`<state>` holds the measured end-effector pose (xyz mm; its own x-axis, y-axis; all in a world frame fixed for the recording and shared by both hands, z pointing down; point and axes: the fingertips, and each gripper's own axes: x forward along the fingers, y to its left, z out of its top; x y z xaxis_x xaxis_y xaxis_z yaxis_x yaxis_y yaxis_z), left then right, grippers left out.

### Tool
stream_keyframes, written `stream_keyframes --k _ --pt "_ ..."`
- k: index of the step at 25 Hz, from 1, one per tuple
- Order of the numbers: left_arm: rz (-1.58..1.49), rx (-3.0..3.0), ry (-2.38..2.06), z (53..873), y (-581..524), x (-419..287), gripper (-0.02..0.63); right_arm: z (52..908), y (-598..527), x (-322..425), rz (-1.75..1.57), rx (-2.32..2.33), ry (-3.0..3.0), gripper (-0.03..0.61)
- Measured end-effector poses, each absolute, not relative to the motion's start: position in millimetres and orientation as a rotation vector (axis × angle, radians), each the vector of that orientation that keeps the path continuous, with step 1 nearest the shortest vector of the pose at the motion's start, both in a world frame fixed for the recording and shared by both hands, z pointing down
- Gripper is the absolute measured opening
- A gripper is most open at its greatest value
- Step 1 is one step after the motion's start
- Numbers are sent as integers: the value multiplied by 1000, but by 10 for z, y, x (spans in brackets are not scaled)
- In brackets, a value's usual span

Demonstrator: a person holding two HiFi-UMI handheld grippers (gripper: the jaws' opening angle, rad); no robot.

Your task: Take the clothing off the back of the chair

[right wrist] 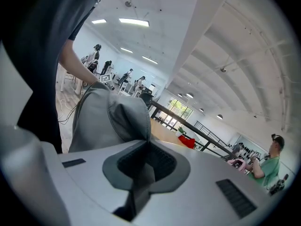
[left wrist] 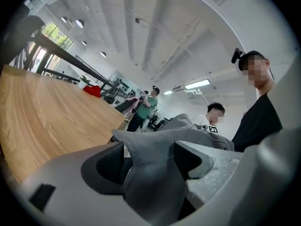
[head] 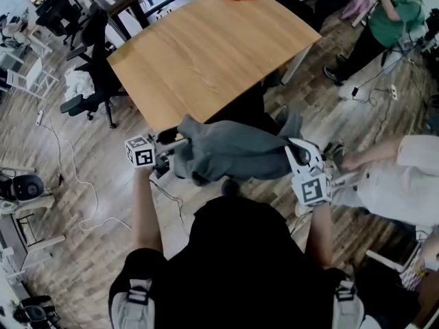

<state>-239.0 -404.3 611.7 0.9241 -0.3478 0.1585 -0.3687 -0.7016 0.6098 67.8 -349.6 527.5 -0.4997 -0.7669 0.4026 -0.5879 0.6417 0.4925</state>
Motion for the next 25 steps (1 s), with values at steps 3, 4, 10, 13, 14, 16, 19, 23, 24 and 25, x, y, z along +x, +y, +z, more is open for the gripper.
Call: stream_keyframes --k 3,4,10,13,14,16,19,23,24,25 --pt "75 2405 -448 6132 -3981 -2375 279 5269 -3509 676 -395 1064 -2263 12" --pt "93 2405 -425 6145 -3952 -2363 228 5270 -3513 680 -391 1066 -2262 12" --pt "132 2442 -427 6180 -3876 -2367 69 5304 -3504 698 -376 1079 -2257 12" --pt "158 2493 -472 6122 -3861 -2379 43 5293 -3506 698 -380 1092 -2254 12" --pt "170 2513 -498 6097 -3863 -2383 38 5284 -3511 699 -384 1098 -2251 12" --pt "187 2544 -565 6049 -3855 -2400 34 5276 -3516 711 -392 1111 -2241 12" --pt "195 2573 -695 5980 -3809 -2454 31 5227 -3519 725 -406 1152 -2243 11" --pt "180 2628 -916 5841 -3776 -2564 29 5088 -3557 743 -435 1212 -2256 11" --pt "170 2636 -978 5796 -3765 -2592 28 5054 -3563 755 -446 1225 -2260 11" --pt "150 2639 -1042 5741 -3755 -2623 28 5018 -3570 768 -461 1237 -2263 11"
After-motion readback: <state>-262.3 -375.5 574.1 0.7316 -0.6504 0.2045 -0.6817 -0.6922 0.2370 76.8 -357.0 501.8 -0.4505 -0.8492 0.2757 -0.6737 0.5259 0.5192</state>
